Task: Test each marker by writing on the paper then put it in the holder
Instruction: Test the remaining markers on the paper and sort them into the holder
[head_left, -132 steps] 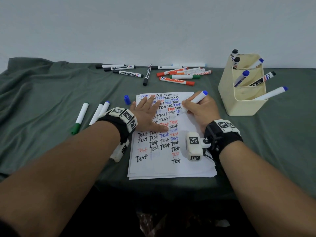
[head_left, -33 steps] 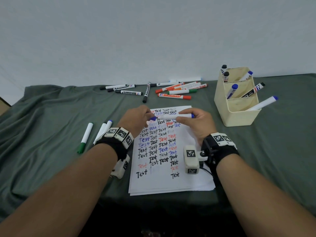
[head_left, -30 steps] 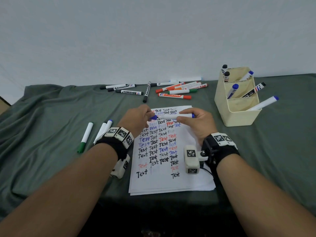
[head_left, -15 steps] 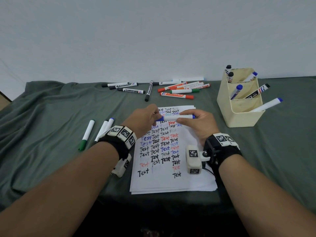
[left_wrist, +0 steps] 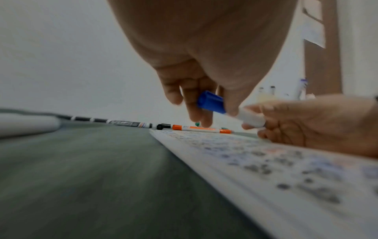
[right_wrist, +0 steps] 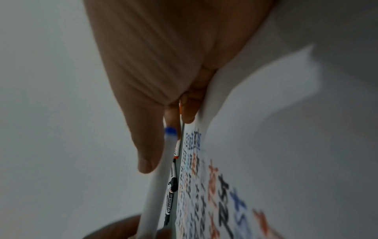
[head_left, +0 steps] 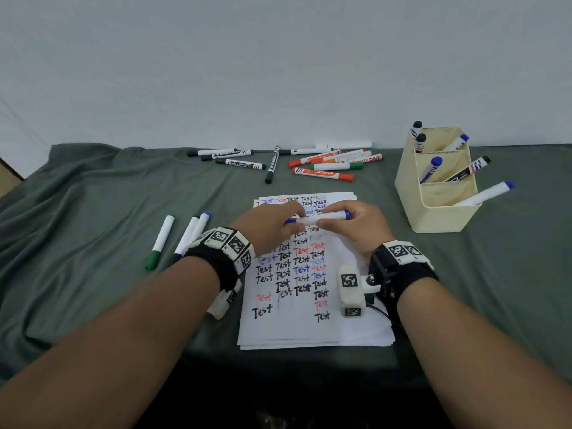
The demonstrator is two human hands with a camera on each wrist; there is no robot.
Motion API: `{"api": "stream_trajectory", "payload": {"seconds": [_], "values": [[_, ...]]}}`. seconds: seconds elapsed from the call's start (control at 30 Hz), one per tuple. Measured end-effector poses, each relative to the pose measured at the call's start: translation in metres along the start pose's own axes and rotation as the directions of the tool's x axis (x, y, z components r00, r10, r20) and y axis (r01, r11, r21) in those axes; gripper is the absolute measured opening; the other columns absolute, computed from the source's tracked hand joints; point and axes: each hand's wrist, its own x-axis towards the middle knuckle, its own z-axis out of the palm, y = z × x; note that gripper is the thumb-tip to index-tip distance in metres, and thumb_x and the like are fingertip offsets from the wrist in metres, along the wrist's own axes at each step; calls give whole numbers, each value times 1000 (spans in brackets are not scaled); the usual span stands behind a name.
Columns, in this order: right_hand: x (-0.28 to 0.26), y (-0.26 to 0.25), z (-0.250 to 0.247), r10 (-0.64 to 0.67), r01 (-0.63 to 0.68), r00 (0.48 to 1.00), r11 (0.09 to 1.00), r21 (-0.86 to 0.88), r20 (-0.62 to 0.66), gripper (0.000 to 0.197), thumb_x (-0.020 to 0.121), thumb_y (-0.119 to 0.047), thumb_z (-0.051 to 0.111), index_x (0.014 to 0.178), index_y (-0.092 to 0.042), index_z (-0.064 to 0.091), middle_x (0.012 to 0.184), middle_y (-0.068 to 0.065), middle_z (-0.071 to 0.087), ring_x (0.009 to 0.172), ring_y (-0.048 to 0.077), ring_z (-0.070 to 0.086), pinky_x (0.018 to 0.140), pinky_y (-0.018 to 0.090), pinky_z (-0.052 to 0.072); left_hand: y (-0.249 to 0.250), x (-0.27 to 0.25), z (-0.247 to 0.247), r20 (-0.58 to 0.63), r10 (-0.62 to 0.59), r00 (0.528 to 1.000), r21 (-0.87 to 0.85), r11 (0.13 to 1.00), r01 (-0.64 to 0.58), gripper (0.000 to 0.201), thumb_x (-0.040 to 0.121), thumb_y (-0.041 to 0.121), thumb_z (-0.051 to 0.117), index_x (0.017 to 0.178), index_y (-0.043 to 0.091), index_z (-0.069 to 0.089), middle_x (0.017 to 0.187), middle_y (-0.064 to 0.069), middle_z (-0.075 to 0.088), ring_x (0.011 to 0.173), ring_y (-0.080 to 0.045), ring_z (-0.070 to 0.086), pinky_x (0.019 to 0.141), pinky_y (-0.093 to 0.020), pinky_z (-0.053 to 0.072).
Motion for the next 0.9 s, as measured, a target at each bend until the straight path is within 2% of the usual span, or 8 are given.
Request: {"api": "stream_trajectory", "payload": {"seconds": [0.07, 0.17, 0.3, 0.37, 0.43, 0.5, 0.67, 0.9], "values": [[0, -3, -1, 7, -7, 1000, 1000, 7, 7, 34, 70, -22, 94, 101, -26, 79, 90, -11, 77, 75, -1, 67, 67, 14, 51, -1, -5, -4, -46, 11, 999, 103, 995, -7, 19, 102, 44, 48, 118, 36, 55, 79, 11, 61, 71, -14, 59, 58, -27, 42], [0, -7, -1, 28, -28, 1000, 999, -30, 7, 48, 73, -31, 92, 116, -33, 73, 105, -11, 74, 89, 2, 68, 73, 16, 52, -17, -24, -16, -205, -57, 977, 173, 980, 93, 22, 100, 42, 49, 115, 29, 59, 86, 4, 65, 75, -19, 60, 68, -36, 51], [0, -11, 3, 47, -45, 999, 986, -160, 13, 37, 79, -41, 86, 113, -32, 73, 112, -11, 71, 100, 5, 65, 71, 14, 45, -64, -62, -36, -433, -346, 832, 20, 919, 393, 22, 96, 35, 56, 107, 18, 64, 95, -9, 67, 87, -34, 62, 74, -39, 49], [2, -13, 5, 55, -39, 997, 963, -268, 54, 37, 83, -44, 82, 116, -31, 72, 118, -10, 69, 105, 11, 62, 74, 18, 43, -88, -81, -44, -451, -480, 753, 2, 843, 538, 21, 94, 32, 60, 97, 12, 66, 96, -15, 67, 90, -38, 62, 72, -37, 45], [5, -18, 8, 65, -15, 992, 912, -411, 108, 42, 85, -46, 80, 122, -28, 71, 125, -8, 66, 106, 9, 58, 77, 23, 41, -106, -94, -46, -390, -558, 732, 18, 790, 612, 23, 91, 28, 61, 93, 6, 68, 98, -20, 66, 92, -39, 62, 75, -40, 49], [8, -23, 11, 62, 13, 989, 861, -508, 132, 42, 87, -44, 78, 123, -25, 71, 132, -5, 65, 106, 8, 55, 86, 24, 37, -117, -104, -40, -346, -616, 707, 17, 749, 662, 22, 89, 22, 60, 102, 7, 69, 107, -22, 66, 99, -39, 63, 82, -41, 50], [8, -38, 13, 42, 104, 981, 715, -691, 191, 37, 88, -45, 76, 120, -26, 71, 144, -1, 58, 129, 18, 54, 93, 25, 35, -133, -115, -20, -285, -657, 698, 2, 728, 686, 27, 90, 27, 54, 117, 23, 58, 122, -11, 65, 108, -33, 61, 79, -32, 38], [2, -49, -5, 76, 215, 953, 517, -829, 294, 39, 92, -43, 72, 127, -25, 66, 145, 4, 52, 133, 22, 48, 108, 34, 37, -145, -112, -26, -279, -632, 723, 48, 743, 668, 18, 85, 40, 59, 88, 22, 57, 100, -7, 65, 81, -27, 51, 73, -34, 41]]}}
